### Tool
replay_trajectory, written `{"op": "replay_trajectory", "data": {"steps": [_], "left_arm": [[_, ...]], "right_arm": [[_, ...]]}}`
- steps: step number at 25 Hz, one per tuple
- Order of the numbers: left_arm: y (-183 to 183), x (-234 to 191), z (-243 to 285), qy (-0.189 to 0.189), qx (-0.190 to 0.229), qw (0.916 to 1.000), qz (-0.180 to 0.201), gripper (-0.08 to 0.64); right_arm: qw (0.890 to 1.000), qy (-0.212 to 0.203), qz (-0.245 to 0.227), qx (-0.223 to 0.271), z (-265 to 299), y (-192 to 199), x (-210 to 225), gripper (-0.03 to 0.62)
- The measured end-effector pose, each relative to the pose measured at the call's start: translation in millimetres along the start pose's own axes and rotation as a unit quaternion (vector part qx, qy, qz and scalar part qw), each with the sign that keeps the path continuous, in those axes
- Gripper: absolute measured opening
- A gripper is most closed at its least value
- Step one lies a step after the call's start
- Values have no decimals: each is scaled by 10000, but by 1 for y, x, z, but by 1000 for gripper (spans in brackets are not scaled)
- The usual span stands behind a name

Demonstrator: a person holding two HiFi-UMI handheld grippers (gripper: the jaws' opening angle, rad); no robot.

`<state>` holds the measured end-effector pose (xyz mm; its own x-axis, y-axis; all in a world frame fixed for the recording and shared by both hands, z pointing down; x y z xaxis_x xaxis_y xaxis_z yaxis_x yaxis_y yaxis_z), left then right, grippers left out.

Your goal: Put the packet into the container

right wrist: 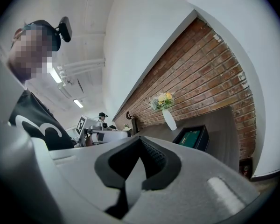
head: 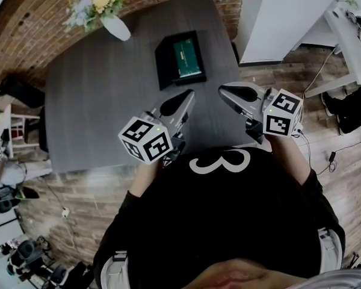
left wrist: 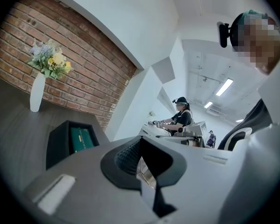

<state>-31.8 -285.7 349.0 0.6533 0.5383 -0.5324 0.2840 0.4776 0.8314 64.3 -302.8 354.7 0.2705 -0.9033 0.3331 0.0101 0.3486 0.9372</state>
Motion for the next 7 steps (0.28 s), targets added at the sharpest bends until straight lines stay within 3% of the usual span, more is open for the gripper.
{"op": "replay_trajectory", "data": {"steps": [7], "left_arm": [[-4, 6, 8, -2, 33, 10000, 59, 11]], "right_arm": [[10000, 93, 4, 25, -10, -3, 6, 2]]}}
Point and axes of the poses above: the fingertips, and each gripper's own axes: z forward along the fingers, x to its right, y out of its underside, the point moved 2 cm from there along -z, backward along the fingers, and after that the axes turned 7 degrees about -z, right-handed, at the moved point
